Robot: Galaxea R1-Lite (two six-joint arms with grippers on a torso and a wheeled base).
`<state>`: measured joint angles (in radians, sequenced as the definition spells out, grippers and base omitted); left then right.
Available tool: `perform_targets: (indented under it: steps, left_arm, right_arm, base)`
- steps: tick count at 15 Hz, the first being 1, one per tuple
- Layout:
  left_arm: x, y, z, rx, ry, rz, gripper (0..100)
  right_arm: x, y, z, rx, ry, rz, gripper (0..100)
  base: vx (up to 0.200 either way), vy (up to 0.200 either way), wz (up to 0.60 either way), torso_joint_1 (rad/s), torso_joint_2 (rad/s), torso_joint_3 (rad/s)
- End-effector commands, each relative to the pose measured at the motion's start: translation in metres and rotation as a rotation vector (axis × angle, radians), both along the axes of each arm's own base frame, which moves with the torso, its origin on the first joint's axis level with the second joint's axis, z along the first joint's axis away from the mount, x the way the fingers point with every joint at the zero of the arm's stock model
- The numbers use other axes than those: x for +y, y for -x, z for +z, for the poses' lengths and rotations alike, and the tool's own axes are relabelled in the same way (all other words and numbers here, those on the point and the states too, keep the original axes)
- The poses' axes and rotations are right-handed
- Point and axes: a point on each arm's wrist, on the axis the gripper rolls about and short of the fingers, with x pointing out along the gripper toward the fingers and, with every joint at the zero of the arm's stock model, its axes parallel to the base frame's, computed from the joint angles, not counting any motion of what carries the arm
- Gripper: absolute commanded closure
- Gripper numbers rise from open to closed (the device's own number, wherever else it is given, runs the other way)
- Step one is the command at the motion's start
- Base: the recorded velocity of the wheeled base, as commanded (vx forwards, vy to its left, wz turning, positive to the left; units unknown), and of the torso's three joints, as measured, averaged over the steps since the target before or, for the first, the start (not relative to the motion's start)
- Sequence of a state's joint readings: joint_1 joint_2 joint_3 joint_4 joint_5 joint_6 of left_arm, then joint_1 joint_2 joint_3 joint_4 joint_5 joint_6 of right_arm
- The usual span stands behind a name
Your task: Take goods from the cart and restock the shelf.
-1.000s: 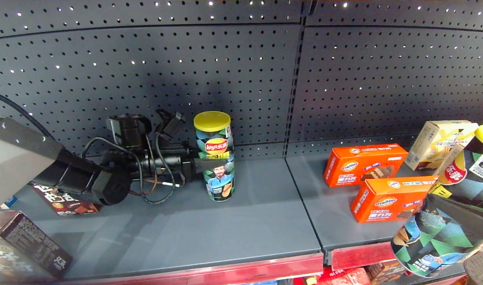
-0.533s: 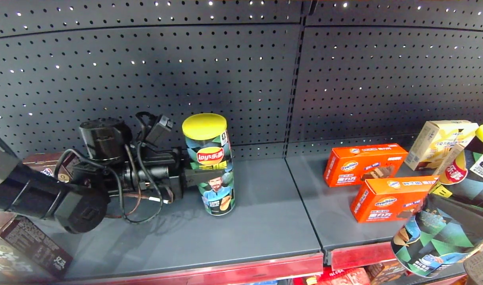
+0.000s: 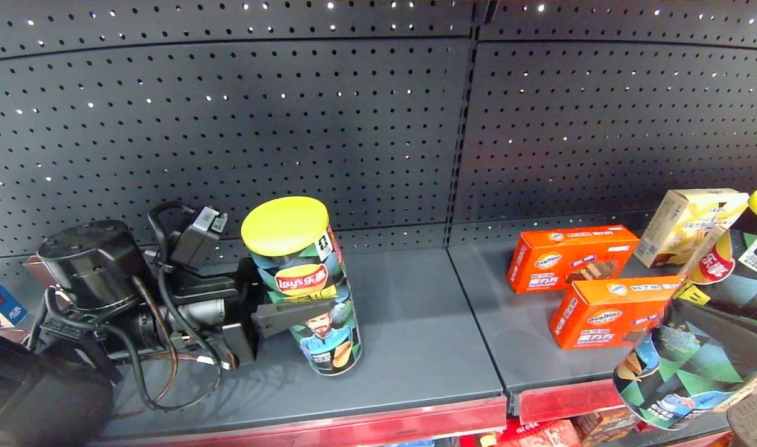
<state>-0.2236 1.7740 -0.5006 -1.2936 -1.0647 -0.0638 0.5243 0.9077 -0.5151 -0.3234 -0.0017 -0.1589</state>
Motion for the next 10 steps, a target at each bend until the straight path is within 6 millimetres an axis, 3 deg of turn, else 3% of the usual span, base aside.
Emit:
perform_targets:
  steps: [1, 10]
  left_arm:
    - [0.001, 0.004, -0.002, 0.011, -0.002, 0.000, 100]
    - [0.005, 0.011, -0.018, 0.080, -0.020, 0.009, 100]
  right_arm:
    - [0.000, 0.000, 0.000, 0.000, 0.003, -0.001, 100]
    - [0.000, 0.000, 0.000, 0.000, 0.003, -0.002, 100]
  base:
    - [0.000, 0.000, 0.00, 0.000, 0.00, 0.000]
    - [0.000, 0.000, 0.00, 0.000, 0.00, 0.000]
